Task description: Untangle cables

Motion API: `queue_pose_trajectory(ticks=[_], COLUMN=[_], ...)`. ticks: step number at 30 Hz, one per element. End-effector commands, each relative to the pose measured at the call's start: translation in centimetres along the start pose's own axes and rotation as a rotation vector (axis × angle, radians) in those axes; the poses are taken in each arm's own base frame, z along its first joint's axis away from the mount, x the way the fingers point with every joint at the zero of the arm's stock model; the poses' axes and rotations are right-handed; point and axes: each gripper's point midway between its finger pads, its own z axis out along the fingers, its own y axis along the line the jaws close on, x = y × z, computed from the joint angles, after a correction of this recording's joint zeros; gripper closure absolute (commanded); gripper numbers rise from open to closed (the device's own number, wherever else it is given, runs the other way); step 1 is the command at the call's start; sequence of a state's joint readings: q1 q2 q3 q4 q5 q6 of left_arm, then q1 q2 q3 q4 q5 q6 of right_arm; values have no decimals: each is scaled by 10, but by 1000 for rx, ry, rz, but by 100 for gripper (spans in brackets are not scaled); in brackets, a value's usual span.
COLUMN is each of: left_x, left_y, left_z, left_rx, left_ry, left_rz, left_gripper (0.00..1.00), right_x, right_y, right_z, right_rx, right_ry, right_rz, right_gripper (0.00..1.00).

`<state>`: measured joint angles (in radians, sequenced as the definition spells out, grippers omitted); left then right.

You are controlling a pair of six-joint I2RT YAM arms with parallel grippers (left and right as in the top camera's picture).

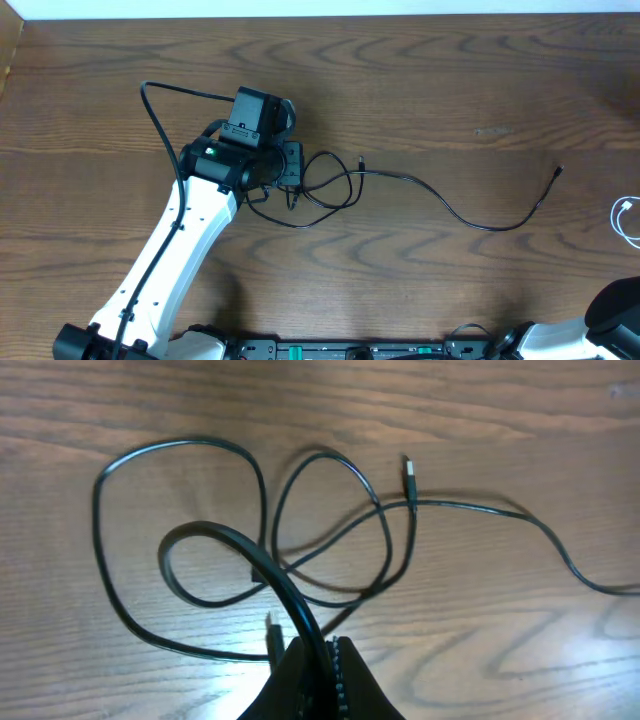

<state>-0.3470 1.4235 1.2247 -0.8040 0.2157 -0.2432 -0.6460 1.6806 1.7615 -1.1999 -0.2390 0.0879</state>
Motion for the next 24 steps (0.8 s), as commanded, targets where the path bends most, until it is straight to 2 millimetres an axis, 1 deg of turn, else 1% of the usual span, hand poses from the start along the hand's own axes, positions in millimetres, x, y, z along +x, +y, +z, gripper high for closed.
queue_pose_trajectory(ticks=[1, 3, 4, 6, 7, 9, 11, 14, 16, 19, 22, 23, 24], left_x=[-6, -2, 6, 16, 20, 24, 26, 24, 21, 12, 3, 2, 1], left_y=[-25, -58, -89, -117, -127, -138, -143, -142, -138, -125, -112, -111, -112], left_z=[-6, -12, -23, -37, -42, -44, -45, -48, -49, -52, -63, -72, -79], left_rx=[138, 316, 492, 649, 701, 733, 742, 728, 690, 572, 460, 451, 456], left_ry=[0, 8, 11, 8, 4, -12, -26, -46, -66, -119, -179, -203, -221], left_rz=[25, 159, 287, 401, 444, 518, 567, 575, 580, 581, 567, 565, 566], left_gripper=[93, 93, 92, 93, 93, 93, 92, 93, 93, 93, 93, 93, 93], right_x=[23, 39, 54, 74, 85, 108, 129, 162, 179, 205, 231, 241, 248], right_y=[46, 64, 90, 124, 139, 162, 180, 201, 211, 226, 237, 241, 245], right_z=[-3, -3, -5, -10, -12, -8, 0, 12, 20, 31, 41, 43, 45], right_rx=[-176, -236, -345, -494, -550, -602, -634, -668, -688, -716, -741, -751, -757], right_ry=[89, 144, 181, 215, 234, 282, 323, 376, 399, 426, 449, 457, 465], right_rz=[-116, -169, -263, -387, -443, -529, -607, -699, -742, -808, -870, -892, -904], right_gripper=[23, 21, 20, 20, 19, 16, 12, 12, 12, 14, 13, 10, 10])
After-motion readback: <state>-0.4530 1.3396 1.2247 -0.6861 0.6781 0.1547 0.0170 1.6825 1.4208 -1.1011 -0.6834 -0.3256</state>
